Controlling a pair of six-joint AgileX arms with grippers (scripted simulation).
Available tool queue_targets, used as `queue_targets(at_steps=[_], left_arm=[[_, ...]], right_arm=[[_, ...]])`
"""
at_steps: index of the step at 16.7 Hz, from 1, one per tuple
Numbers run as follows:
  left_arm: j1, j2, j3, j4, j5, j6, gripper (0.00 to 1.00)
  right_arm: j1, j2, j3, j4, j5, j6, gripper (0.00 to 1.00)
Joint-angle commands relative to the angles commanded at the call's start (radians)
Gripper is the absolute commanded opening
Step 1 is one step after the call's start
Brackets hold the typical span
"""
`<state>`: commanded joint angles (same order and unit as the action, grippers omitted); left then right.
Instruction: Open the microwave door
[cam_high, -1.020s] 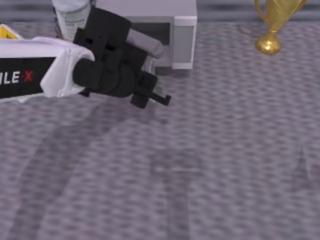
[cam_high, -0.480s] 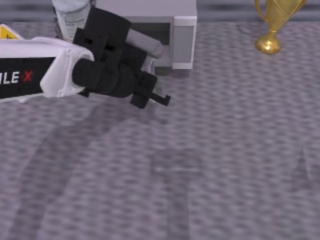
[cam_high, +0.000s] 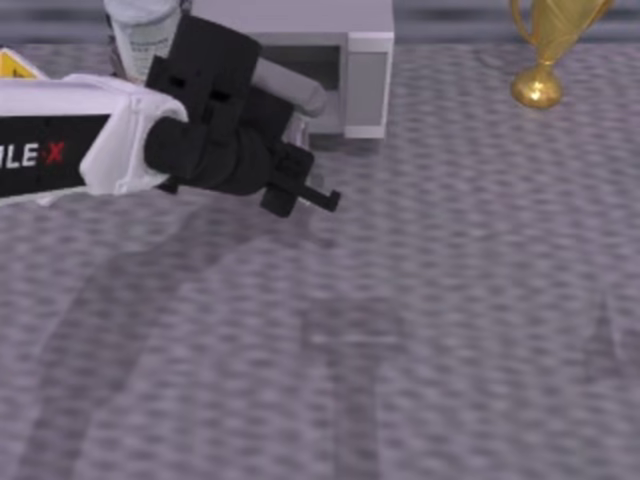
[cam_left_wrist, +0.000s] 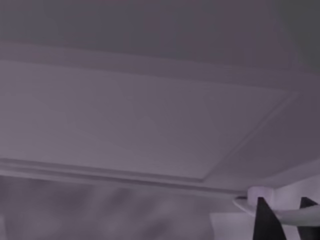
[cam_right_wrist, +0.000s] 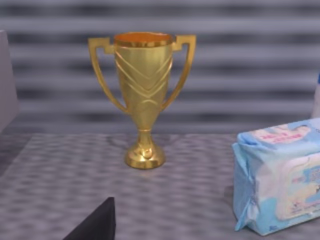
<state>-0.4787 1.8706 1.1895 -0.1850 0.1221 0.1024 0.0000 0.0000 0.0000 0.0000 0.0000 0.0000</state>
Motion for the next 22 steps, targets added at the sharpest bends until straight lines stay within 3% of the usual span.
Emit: queue_targets(at_steps=[8, 22], left_arm=[[0.026, -0.021, -0.025, -0.004, 0.053, 0.063, 0.00], [0.027, -0.021, -0.026, -0.005, 0.055, 0.066, 0.00]], right_arm=[[0.000, 0.000, 0.000, 0.000, 0.000, 0.000, 1.00], [0.000, 0.000, 0.000, 0.000, 0.000, 0.000, 1.00]])
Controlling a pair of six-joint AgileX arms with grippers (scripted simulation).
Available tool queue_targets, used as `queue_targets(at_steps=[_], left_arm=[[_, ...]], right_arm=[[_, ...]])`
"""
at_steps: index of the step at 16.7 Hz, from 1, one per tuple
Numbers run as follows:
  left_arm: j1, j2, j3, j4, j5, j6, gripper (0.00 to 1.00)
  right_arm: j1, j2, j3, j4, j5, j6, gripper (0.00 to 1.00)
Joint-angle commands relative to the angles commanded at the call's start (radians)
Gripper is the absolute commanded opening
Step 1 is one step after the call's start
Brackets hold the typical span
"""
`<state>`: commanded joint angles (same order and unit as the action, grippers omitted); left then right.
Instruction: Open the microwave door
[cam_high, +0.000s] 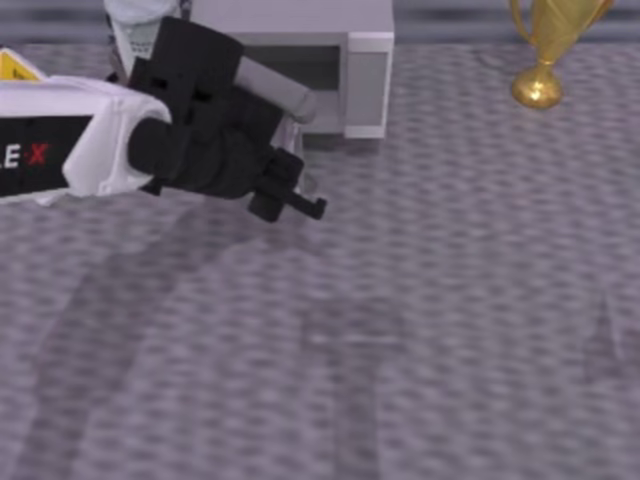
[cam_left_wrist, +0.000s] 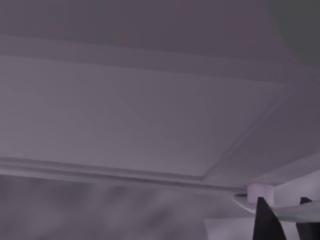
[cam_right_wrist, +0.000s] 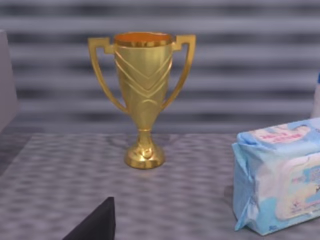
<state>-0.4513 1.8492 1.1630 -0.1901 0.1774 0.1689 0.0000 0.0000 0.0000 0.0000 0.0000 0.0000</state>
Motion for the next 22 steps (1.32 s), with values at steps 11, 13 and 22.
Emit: queue_targets(at_steps=[11, 13, 22], left_arm=[[0.000, 0.000, 0.000, 0.000, 0.000, 0.000, 0.00], [-0.006, 0.000, -0.002, -0.002, 0.010, -0.003, 0.00], [0.028, -0.017, -0.020, -0.011, 0.053, 0.066, 0.00]], right_arm=[[0.000, 0.000, 0.000, 0.000, 0.000, 0.000, 1.00], [0.000, 0.000, 0.000, 0.000, 0.000, 0.000, 1.00], [0.000, 0.000, 0.000, 0.000, 0.000, 0.000, 1.00]])
